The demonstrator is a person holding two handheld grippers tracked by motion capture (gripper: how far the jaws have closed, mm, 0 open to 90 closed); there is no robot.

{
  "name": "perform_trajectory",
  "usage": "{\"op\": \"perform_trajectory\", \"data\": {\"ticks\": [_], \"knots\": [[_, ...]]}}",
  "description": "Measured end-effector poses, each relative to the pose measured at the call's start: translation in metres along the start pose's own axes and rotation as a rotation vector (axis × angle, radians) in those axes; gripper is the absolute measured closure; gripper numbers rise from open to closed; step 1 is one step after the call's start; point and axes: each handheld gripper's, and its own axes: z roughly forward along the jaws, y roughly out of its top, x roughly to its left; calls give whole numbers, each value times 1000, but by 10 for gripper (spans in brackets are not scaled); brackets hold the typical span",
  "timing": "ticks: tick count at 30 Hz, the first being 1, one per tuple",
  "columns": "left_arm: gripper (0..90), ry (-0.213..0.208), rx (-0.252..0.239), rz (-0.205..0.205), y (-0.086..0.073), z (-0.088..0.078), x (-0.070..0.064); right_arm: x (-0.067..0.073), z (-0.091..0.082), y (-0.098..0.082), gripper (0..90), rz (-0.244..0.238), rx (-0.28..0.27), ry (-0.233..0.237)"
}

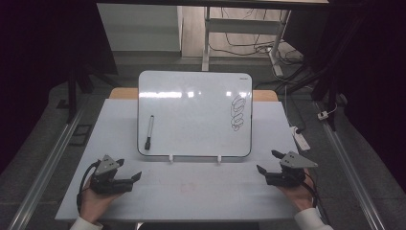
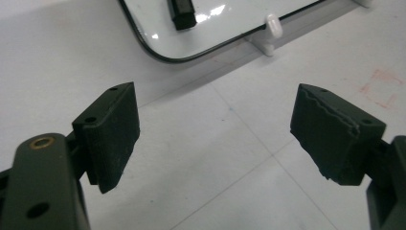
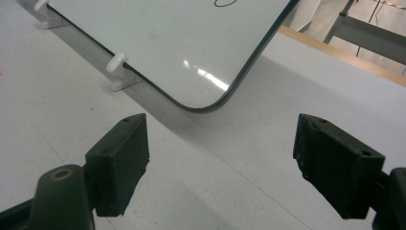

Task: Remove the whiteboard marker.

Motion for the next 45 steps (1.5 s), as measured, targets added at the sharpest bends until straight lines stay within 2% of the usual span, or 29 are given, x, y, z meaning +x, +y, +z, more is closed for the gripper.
{"op": "perform_trajectory", "data": {"ticks": [8, 12, 15, 21, 22, 23, 28, 30, 34, 36, 37, 38, 40, 45], "knots": [[179, 30, 18, -12, -1, 0, 3, 2, 2, -1, 205, -6, 12, -9], [175, 23, 20, -14, 3, -2, 1, 3, 3, 0, 205, -4, 14, -3], [174, 15, 1, 19, 18, -6, -5, 3, 3, 1, 210, -2, 18, -9], [176, 7, -11, 24, 40, -5, -5, 2, 1, 4, 210, 0, 10, -19], [178, 10, -21, 29, 50, -3, -5, 3, 0, 4, 210, 0, 7, -20], [178, 10, -21, 29, 50, -3, -5, 3, 0, 5, 210, -1, 6, -21], [182, 26, -18, 50, 73, 8, -3, 5, 0, 5, 207, -7, -5, -21], [189, 45, -19, 61, 86, 14, -2, 6, 2, 4, 209, -9, -3, -20], [225, 53, -22, 65, 97, 22, 0, 7, 2, 4, 215, -10, 4, -22], [241, 96, -26, 76, 107, 30, 1, 7, 1, 5, 215, -12, 1, -21], [251, 96, -26, 76, 107, 30, 1, 8, 1, 5, 215, -12, 0, -20], [268, 123, -31, 88, 112, 34, 3, 8, 1, 5, 215, -14, 0, -21], [310, 152, -29, 104, 116, 39, 4, 9, 2, 5, 215, -19, 3, -23], [401, 188, -39, 99, 119, 55, 9, 10, 4, 4, 216, -24, 14, -25]]}}
